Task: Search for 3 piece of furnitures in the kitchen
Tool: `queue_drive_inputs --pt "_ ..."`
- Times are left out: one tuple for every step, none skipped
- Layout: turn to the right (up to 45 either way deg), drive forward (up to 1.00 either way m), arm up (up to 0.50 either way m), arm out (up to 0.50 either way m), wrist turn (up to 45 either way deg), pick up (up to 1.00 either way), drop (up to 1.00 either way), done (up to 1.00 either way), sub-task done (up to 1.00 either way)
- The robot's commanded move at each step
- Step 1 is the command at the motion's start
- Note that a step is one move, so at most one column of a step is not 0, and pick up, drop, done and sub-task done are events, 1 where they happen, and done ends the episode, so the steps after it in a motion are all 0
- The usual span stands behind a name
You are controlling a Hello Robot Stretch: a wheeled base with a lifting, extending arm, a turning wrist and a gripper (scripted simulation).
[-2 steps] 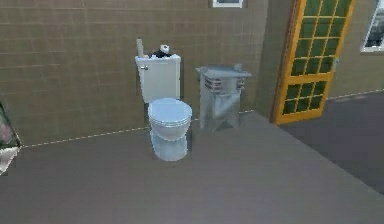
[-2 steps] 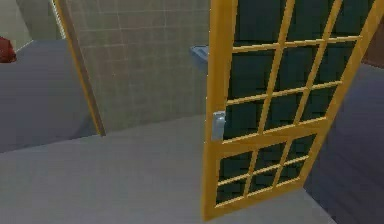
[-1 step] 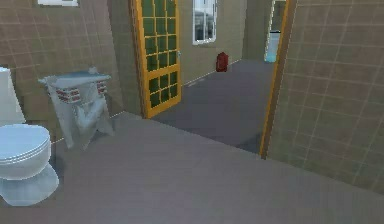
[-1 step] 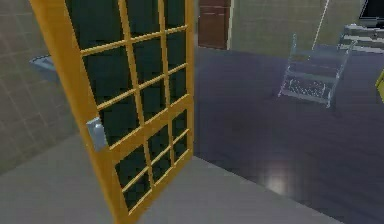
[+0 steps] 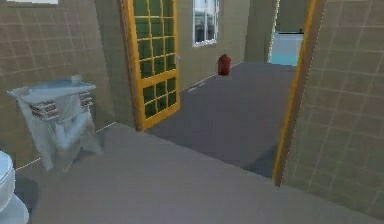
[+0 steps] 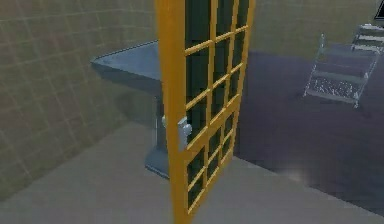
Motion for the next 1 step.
queue_drive_inputs --pt "6.0 0.0 0.0 0.0 0.0 0.0 0.0 0.0 0.0"
